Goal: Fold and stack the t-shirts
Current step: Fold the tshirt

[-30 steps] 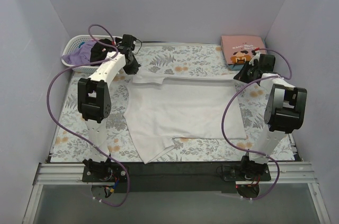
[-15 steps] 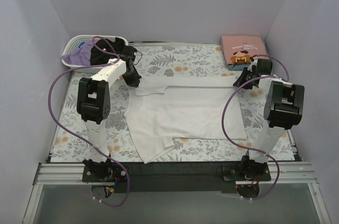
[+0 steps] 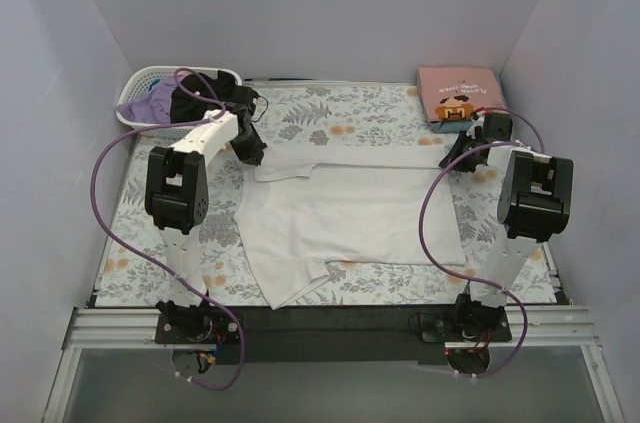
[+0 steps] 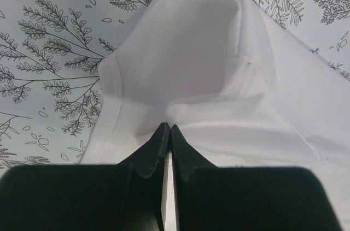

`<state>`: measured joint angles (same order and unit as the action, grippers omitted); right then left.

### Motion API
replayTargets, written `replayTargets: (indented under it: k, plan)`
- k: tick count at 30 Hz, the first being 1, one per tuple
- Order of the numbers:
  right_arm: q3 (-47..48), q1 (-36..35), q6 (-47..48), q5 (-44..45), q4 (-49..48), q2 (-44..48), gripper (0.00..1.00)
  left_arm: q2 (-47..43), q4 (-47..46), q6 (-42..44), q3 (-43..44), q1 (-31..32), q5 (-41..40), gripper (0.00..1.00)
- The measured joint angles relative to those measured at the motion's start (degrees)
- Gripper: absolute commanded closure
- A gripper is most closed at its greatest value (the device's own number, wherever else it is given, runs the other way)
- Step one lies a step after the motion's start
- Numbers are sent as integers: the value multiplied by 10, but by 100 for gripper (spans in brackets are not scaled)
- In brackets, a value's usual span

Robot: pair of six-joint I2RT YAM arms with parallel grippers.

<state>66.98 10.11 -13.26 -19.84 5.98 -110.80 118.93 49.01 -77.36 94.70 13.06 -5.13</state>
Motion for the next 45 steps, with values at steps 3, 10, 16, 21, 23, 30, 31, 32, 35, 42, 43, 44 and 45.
replayTargets:
  k: [3, 10, 16, 21, 23, 30, 31, 32, 35, 42, 43, 44, 45]
  plan:
    - [4, 0, 0, 3, 15, 3, 99, -2, 6, 0, 5, 0, 0, 98]
    - [19, 0, -1, 13, 47, 26, 99, -28, 24, 0, 9, 0, 1, 98]
    - [18, 0, 0, 19, 61, 41, 99, -66, 16, -7, -7, 0, 10, 98]
    - [16, 0, 0, 22, 70, 36, 94, -76, 3, -20, -70, 0, 33, 98]
    - [16, 0, 0, 22, 75, 26, 89, -76, 3, -24, -81, -1, 40, 97]
    - [7, 0, 0, 40, 91, 31, 48, -76, -11, -29, -95, -2, 78, 97]
    - [3, 0, -1, 46, 97, 43, 46, -76, -11, -31, -96, -2, 82, 97]
    - [-1, 0, -2, 53, 102, 56, 45, -77, -12, -34, -98, -2, 87, 97]
    - [-4, 0, -4, 76, 113, 103, 44, -85, -15, -42, -108, -2, 97, 97]
    - [-4, -12, -5, 76, 115, 170, 44, -118, -27, -63, -156, -2, 113, 97]
    - [-4, -18, -5, 70, 115, 171, 44, -122, -29, -66, -163, -2, 116, 97]
    - [-4, -28, -5, 61, 114, 172, 45, -125, -30, -68, -167, -2, 118, 97]
    - [-5, -40, -5, 54, 112, 172, 45, -126, -32, -71, -171, -2, 120, 96]
